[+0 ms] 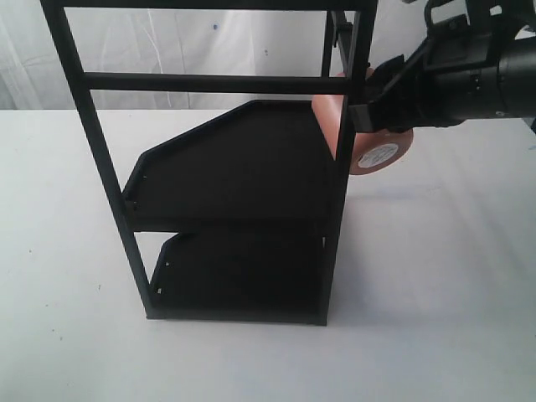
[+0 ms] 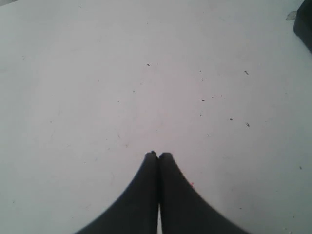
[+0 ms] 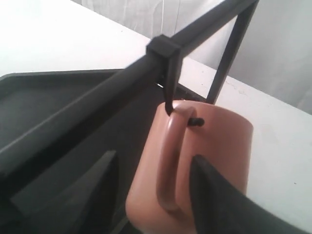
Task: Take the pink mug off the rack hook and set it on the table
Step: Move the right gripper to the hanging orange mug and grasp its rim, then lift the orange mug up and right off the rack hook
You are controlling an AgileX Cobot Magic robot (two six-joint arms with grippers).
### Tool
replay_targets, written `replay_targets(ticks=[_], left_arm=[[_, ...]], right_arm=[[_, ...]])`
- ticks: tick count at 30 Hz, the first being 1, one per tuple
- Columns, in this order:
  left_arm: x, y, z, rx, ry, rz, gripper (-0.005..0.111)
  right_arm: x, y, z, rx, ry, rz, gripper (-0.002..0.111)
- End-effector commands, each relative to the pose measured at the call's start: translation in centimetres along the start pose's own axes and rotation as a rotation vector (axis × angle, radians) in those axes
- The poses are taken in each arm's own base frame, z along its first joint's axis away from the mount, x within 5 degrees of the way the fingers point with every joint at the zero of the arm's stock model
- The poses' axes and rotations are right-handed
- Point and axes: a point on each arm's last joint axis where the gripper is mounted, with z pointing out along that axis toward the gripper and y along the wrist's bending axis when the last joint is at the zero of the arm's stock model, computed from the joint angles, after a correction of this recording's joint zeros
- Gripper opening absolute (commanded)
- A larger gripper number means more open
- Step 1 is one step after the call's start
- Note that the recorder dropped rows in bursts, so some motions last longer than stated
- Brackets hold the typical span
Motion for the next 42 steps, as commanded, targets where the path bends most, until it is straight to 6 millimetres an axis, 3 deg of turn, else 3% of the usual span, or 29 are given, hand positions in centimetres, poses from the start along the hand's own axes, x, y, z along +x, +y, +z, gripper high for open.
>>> replay_targets(ticks=[1, 7, 13, 14, 21, 31, 42], left_arm=[[0.3, -0.1, 0.0, 0.01, 0.023, -0.012, 0.0], [0.3, -0.1, 0.0, 0.01, 0.023, -0.012, 0.0], [0.3, -0.1, 0.0, 0.01, 0.023, -0.012, 0.0], [0.3, -0.1, 0.0, 0.01, 0.023, -0.012, 0.0], [0.3, -0.1, 0.0, 0.01, 0.023, -0.012, 0.0], [0.3, -0.1, 0.0, 0.01, 0.023, -0.012, 0.0], [0.3, -0.1, 0.0, 0.01, 0.023, -0.012, 0.0]], right_arm=[[0.2, -0.3, 0.9, 0.013, 0.007, -0.013, 0.044], [0.3, -0.3, 1.0, 0.013, 0.011, -0.014, 0.038], [0.4, -0.2, 1.0, 0.003, 0.025, -0.016, 0.001], [0.4, -0.2, 1.0, 0.003, 0.026, -0.018, 0.0], [0.4, -0.2, 1.0, 0.002, 0.027, -0.018, 0.0], [-0.6, 0.3, -1.5, 0.003, -0.036, -0.035, 0.0], [-0.6, 0.5, -2.2, -0.008, -0.037, -0.039, 0.0]])
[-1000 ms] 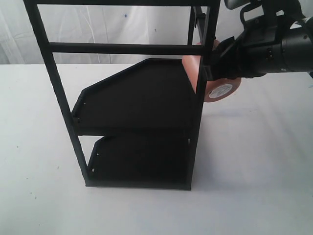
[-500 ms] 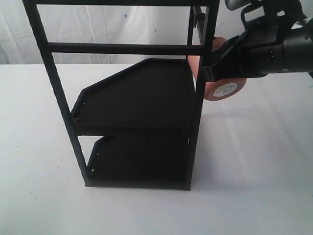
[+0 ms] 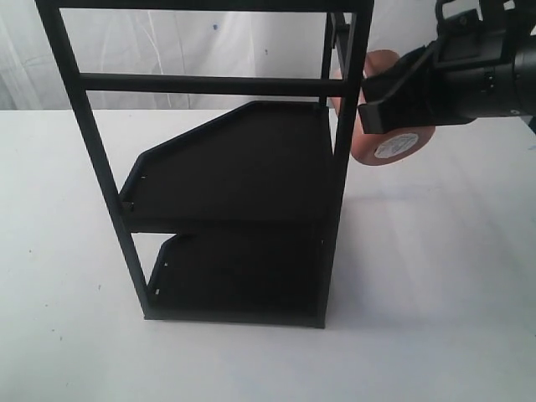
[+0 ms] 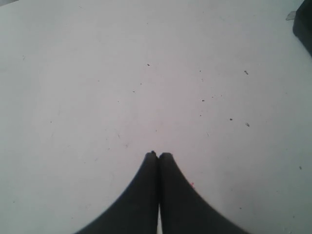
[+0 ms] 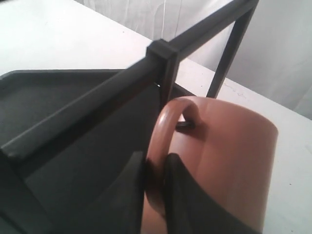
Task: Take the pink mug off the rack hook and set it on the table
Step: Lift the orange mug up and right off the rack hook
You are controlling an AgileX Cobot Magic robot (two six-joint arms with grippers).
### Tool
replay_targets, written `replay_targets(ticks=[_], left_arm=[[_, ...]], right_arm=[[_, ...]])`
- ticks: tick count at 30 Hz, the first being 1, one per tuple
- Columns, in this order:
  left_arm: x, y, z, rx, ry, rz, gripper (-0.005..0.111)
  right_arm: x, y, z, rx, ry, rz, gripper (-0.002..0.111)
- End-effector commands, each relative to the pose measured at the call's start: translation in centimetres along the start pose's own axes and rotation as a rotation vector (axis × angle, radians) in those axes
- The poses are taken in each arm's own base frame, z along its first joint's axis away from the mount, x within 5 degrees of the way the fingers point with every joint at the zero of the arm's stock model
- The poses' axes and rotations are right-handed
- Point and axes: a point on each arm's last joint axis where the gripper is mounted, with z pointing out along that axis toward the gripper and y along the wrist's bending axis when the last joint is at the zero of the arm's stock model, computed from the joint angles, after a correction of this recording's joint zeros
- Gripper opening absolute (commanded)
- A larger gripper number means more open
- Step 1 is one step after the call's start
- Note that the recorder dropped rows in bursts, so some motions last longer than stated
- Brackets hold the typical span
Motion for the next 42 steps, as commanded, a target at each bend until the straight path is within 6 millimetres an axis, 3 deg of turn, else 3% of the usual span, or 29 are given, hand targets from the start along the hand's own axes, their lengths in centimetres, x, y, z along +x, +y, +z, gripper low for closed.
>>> replay_targets(ticks=[1, 8, 11, 18, 31, 37, 42], left_arm=[[0.3, -0.1, 0.0, 0.01, 0.023, -0.012, 0.0], [0.3, -0.1, 0.0, 0.01, 0.023, -0.012, 0.0], [0.3, -0.1, 0.0, 0.01, 0.023, -0.012, 0.0], [0.3, -0.1, 0.0, 0.01, 0.023, -0.012, 0.0], [0.3, -0.1, 0.0, 0.01, 0.023, -0.012, 0.0], [0.3, -0.1, 0.0, 0.01, 0.023, -0.012, 0.0], [0.3, -0.1, 0.0, 0.01, 0.023, -0.012, 0.0]], right_arm=[[-0.5, 0.2, -1.1, 0.004, -0.036, -0.013, 0.0], [-0.9, -0.3, -4.1, 0.123, -0.059, -0.083, 0.0], [-0.7, -0.5, -4.4, 0.156, -0.054, -0.085, 0.0], [1.6, -0.7, -3.6, 0.222, -0.196, -0.036, 0.0], [6.9, -0.2, -7.5, 0.399, -0.653, -0.006, 0.0], [9.7, -1.4, -7.0, 0.491, -0.648, 0.271, 0.0], [10.1, -1.6, -6.5, 0.499, -0.619, 0.292, 0.0]])
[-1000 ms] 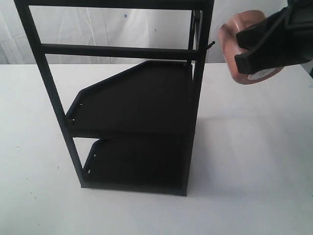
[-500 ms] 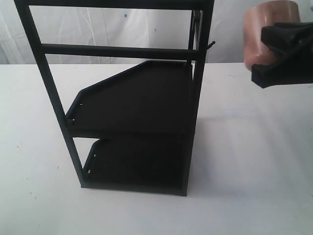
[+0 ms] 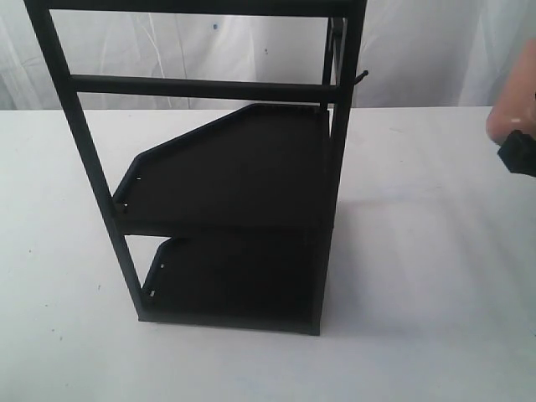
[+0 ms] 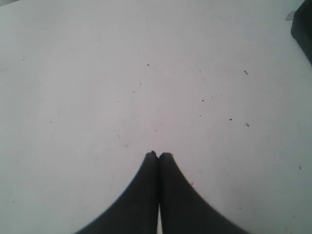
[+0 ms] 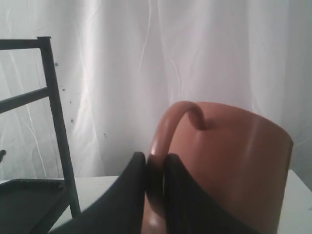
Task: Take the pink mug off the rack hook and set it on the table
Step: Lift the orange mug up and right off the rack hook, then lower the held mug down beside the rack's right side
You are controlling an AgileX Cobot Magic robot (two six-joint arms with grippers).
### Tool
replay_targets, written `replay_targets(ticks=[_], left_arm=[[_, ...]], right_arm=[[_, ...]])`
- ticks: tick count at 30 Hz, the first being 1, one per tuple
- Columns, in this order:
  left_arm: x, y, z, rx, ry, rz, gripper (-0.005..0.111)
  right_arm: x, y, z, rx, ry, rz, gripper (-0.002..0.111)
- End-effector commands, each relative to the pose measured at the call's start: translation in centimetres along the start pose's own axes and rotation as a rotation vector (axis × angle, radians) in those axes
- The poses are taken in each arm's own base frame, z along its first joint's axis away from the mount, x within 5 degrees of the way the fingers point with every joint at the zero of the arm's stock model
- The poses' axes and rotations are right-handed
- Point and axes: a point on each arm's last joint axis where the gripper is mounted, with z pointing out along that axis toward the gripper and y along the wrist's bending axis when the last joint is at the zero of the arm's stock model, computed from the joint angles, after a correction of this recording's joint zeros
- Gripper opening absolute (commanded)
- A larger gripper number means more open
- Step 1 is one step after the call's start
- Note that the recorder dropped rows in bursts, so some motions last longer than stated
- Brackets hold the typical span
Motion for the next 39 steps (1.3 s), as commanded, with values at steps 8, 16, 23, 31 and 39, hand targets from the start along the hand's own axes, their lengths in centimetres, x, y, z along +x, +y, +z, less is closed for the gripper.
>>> replay_targets(ticks=[8, 16, 23, 31, 39], left_arm=[[0.3, -0.1, 0.0, 0.01, 0.023, -0.012, 0.0], [0.3, -0.1, 0.0, 0.01, 0.023, -0.012, 0.0], [0.3, -0.1, 0.0, 0.01, 0.023, -0.012, 0.0], [0.3, -0.1, 0.0, 0.01, 0.023, -0.012, 0.0], [0.3, -0.1, 0.0, 0.01, 0.023, -0.012, 0.0]], right_arm=[[-0.3, 0.4, 0.1, -0.042, -0.044, 0.029, 0.0], [-0.6, 1.1, 0.0, -0.123, -0.069, 0.051, 0.0], [-0.7, 1.3, 0.0, -0.147, -0.096, 0.082, 0.0], [2.8, 1.5, 1.5, -0.15, -0.016, 0.035, 0.0], [5.7, 2.6, 2.2, -0.287, -0.082, -0.063, 0.0]])
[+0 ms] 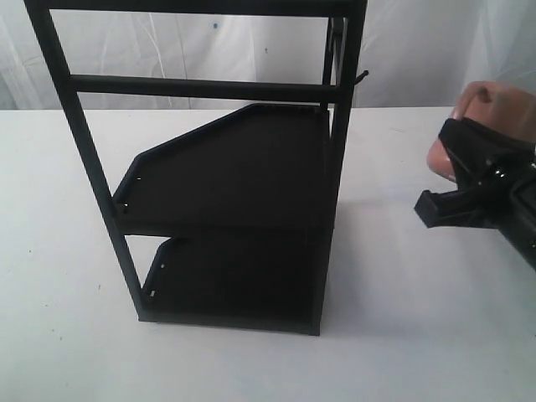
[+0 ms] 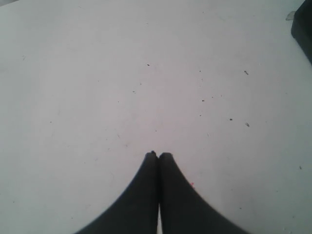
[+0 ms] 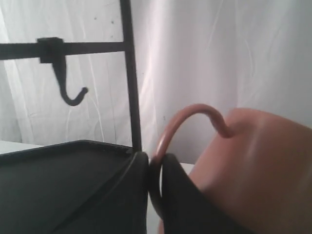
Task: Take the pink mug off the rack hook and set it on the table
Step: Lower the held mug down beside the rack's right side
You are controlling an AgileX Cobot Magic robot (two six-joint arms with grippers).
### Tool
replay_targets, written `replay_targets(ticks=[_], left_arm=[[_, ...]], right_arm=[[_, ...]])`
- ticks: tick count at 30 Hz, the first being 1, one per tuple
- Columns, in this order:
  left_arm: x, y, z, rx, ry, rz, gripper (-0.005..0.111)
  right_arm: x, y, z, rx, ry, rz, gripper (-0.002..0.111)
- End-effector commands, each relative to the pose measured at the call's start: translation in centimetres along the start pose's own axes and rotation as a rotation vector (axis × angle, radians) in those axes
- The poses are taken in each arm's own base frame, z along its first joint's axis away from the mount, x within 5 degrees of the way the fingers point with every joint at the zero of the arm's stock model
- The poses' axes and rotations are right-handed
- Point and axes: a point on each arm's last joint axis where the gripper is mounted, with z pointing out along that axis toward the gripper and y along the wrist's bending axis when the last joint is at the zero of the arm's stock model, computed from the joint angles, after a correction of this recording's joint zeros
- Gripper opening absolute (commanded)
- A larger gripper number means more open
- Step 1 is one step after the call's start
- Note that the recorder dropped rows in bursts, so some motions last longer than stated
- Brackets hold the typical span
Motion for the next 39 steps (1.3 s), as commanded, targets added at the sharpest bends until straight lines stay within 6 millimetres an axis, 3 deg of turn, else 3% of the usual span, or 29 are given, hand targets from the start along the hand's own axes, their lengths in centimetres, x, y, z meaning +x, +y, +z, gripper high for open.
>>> replay_targets(ticks=[1, 18, 27, 39], left_arm=[[0.3, -0.1, 0.0, 0.01, 0.023, -0.012, 0.0], [0.3, -0.1, 0.0, 0.01, 0.023, -0.012, 0.0], [0.3, -0.1, 0.0, 0.01, 0.023, -0.012, 0.0], [0.3, -0.1, 0.0, 0.01, 0.023, -0.012, 0.0]], right_arm=[[0.8, 0.3, 0.4, -0.043, -0.073, -0.047, 0.0], [7.9, 0.5, 1.9, -0.107, 0.194, -0.112, 0.0], [10.6, 3.1, 2.9, -0.431, 0.267, -0.217, 0.0], [11.2, 2.6, 3.2, -0.397, 0.266, -0.338, 0.0]])
